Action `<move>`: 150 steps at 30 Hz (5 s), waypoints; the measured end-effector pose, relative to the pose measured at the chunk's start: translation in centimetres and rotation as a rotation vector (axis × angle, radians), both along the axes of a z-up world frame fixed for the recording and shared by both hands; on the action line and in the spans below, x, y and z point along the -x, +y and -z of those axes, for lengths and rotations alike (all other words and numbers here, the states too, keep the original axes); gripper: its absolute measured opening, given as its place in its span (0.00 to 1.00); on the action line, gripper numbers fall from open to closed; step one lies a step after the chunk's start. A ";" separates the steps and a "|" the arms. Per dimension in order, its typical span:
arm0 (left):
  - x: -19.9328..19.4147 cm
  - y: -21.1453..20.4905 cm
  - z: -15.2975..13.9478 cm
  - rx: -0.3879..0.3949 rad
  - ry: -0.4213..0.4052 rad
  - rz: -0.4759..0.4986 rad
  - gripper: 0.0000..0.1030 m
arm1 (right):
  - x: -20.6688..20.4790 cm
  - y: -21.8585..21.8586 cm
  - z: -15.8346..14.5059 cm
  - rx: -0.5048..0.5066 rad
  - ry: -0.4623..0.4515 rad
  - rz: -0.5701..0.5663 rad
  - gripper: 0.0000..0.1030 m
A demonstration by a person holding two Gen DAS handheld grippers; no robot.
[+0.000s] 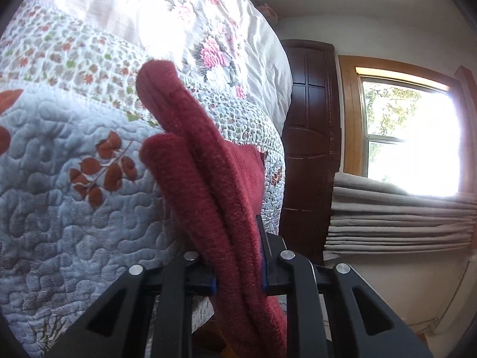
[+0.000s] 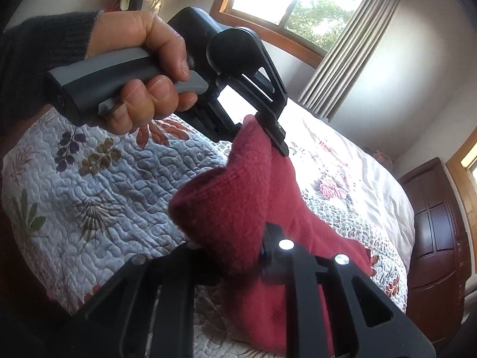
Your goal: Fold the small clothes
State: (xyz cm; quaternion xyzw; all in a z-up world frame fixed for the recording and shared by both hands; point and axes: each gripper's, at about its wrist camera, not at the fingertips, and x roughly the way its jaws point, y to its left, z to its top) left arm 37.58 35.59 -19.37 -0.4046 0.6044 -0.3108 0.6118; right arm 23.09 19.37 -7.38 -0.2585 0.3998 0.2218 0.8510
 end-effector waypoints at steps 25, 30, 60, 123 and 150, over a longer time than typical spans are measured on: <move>-3.7 -16.6 -8.4 -0.235 -0.074 0.166 0.19 | -1.4 -13.6 -3.4 -0.259 -0.009 0.266 0.16; -4.0 -20.1 -7.9 -0.282 -0.064 0.200 0.19 | -1.6 -16.6 -2.6 -0.307 0.013 0.317 0.16; -4.3 -38.1 -1.2 -0.796 -0.004 0.376 0.19 | 0.0 -33.4 6.5 -0.678 0.222 0.539 0.15; 13.6 -34.4 1.2 -0.369 -0.255 0.426 0.78 | -13.5 -43.5 17.5 -1.064 0.756 0.436 0.46; 12.8 -30.3 2.2 -0.252 -0.155 0.240 0.79 | -1.2 -44.9 23.2 -0.989 0.922 0.466 0.08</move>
